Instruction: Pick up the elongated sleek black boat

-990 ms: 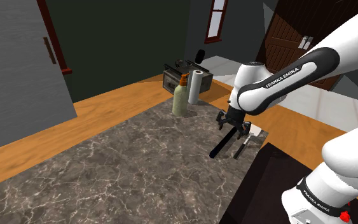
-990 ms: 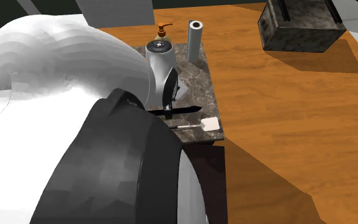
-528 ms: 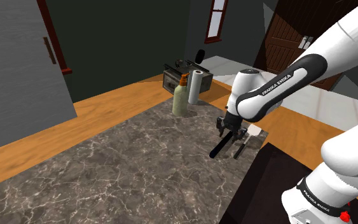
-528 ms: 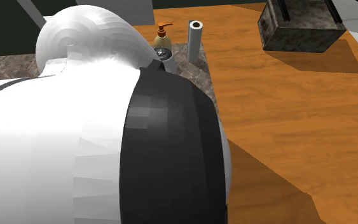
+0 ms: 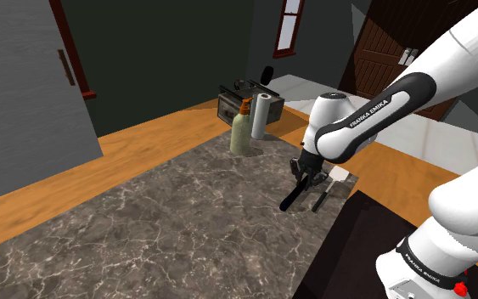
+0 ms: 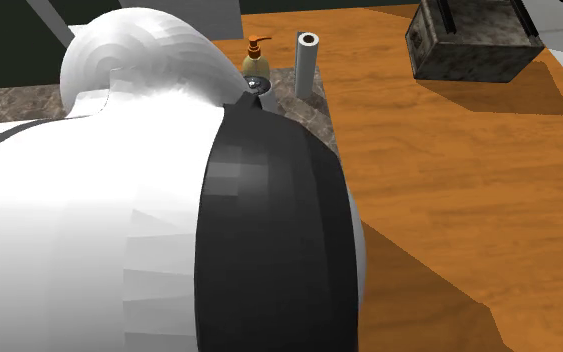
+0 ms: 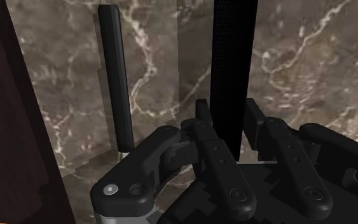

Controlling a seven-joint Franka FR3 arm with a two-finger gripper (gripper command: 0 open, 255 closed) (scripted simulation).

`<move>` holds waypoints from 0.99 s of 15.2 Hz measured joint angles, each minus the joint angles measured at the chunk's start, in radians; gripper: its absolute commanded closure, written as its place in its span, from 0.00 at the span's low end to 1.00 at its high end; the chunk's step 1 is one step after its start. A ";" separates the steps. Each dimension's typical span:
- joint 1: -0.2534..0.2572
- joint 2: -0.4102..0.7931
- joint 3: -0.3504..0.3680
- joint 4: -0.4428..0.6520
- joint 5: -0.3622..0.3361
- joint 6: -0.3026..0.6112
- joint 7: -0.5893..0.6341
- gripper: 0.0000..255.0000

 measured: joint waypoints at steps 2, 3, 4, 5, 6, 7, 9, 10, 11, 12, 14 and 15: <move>0.002 -0.010 -0.003 0.000 0.008 -0.009 -0.008 1.00; 0.007 -0.025 -0.008 0.002 0.020 -0.025 -0.019 1.00; 0.012 -0.040 -0.011 0.003 0.031 -0.039 -0.026 1.00; 0.018 -0.057 -0.014 0.007 0.043 -0.059 -0.033 1.00; 0.024 -0.077 -0.020 0.007 0.056 -0.078 -0.045 1.00; 0.030 -0.096 -0.025 0.008 0.067 -0.096 -0.054 1.00; 0.039 -0.129 -0.035 0.014 0.083 -0.134 -0.067 1.00; 0.044 -0.144 -0.038 0.019 0.089 -0.153 -0.071 1.00; 0.049 -0.163 -0.043 0.023 0.097 -0.176 -0.076 1.00; 0.054 -0.180 -0.048 0.028 0.102 -0.197 -0.080 1.00; 0.059 -0.208 -0.058 0.035 0.110 -0.231 -0.090 1.00; 0.061 -0.221 -0.063 0.038 0.113 -0.247 -0.095 1.00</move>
